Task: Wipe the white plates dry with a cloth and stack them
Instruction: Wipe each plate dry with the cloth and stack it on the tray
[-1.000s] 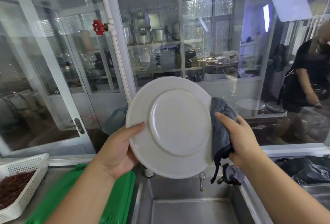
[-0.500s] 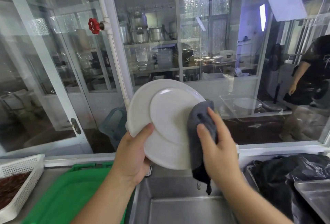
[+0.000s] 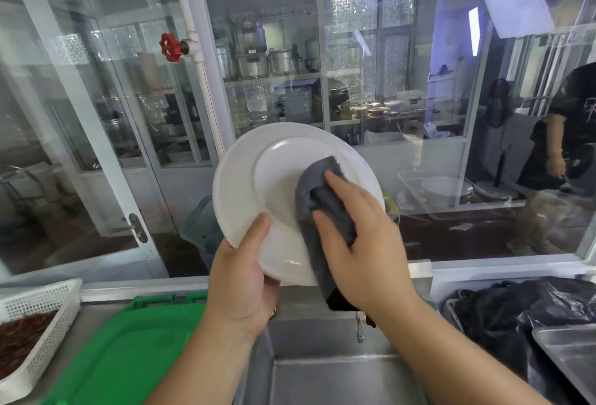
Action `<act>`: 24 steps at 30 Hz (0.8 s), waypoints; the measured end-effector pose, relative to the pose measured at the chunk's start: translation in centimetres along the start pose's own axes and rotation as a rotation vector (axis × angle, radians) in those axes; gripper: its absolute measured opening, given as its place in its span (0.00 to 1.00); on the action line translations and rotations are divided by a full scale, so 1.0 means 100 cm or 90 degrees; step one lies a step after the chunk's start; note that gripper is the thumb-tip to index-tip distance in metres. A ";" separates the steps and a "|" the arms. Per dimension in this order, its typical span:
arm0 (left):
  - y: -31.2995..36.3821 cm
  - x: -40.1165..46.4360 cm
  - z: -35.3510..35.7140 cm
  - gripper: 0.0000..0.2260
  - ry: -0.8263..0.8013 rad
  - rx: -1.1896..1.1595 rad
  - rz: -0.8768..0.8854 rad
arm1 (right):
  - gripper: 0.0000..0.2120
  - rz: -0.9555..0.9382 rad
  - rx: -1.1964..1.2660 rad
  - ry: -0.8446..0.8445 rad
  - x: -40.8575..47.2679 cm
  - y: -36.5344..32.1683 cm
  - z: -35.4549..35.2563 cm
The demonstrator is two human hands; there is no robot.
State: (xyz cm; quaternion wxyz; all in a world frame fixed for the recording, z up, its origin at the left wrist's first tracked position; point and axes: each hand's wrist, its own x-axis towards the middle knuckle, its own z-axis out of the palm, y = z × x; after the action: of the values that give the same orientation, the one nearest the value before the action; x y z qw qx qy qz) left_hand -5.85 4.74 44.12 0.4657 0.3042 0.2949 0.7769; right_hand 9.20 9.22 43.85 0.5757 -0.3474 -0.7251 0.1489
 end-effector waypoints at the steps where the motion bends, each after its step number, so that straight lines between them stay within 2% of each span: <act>1: 0.002 0.000 0.000 0.13 0.010 0.003 0.001 | 0.24 0.026 0.018 0.026 0.005 0.005 -0.003; 5: 0.005 0.000 -0.003 0.12 0.037 0.008 0.002 | 0.24 0.124 0.044 0.071 0.013 0.021 -0.012; 10: -0.001 -0.004 -0.003 0.12 0.026 0.056 0.014 | 0.19 0.000 -0.052 0.013 -0.005 0.022 -0.007; 17: -0.005 -0.013 0.001 0.11 -0.033 0.118 -0.001 | 0.22 -0.099 -0.035 -0.152 0.012 0.001 -0.012; 20: -0.003 -0.014 0.003 0.11 -0.023 0.122 0.006 | 0.22 -0.103 -0.039 -0.130 0.033 -0.006 -0.014; 24: 0.003 -0.013 0.004 0.10 -0.030 0.126 0.009 | 0.21 -0.060 -0.079 -0.038 0.060 -0.008 -0.015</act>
State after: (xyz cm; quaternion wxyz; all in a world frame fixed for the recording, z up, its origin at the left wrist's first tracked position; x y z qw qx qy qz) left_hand -5.23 3.54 44.35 0.4348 0.3694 0.3571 0.7396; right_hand 9.81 12.44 49.19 0.5373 -0.3430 -0.7655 0.0869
